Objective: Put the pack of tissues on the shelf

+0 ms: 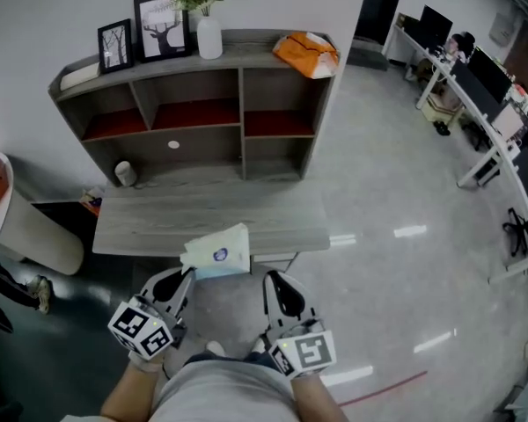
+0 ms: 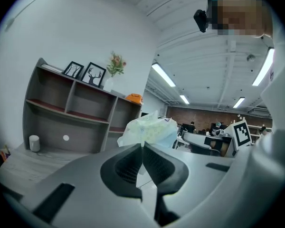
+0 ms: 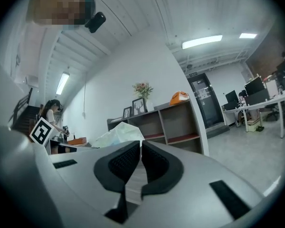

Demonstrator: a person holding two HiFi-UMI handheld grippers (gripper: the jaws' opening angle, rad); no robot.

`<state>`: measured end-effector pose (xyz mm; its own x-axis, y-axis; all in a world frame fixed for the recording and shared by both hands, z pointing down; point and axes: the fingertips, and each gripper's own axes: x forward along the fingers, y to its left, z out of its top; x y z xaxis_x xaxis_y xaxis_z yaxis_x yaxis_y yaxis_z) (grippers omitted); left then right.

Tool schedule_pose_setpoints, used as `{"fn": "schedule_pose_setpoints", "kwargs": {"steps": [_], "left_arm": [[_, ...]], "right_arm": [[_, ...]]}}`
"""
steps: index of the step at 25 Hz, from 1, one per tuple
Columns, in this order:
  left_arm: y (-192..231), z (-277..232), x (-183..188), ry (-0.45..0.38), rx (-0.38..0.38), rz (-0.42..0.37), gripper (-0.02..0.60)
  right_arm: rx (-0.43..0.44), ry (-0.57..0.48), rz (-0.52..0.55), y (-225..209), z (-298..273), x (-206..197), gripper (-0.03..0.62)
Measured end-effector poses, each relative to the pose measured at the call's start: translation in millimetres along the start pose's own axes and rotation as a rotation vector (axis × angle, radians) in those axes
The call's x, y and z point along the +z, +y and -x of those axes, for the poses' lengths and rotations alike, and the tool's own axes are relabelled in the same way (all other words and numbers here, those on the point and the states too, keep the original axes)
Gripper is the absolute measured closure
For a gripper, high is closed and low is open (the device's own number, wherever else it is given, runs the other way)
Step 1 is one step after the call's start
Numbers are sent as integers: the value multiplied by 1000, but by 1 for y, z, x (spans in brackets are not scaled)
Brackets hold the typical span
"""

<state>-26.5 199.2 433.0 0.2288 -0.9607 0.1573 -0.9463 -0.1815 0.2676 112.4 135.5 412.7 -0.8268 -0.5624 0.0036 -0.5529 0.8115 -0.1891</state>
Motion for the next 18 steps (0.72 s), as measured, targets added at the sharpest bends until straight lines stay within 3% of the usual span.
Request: {"fn": "schedule_pose_setpoints", "kwargs": {"steps": [8,18], "left_arm": [[-43,-41,-16,25,17,-4,561],[-36,-91,-26,32,5,9,561]], "right_arm": [[-53,35,-27,-69,25,-8,569],[-77,72,-26,-109,16,-23,569]]}}
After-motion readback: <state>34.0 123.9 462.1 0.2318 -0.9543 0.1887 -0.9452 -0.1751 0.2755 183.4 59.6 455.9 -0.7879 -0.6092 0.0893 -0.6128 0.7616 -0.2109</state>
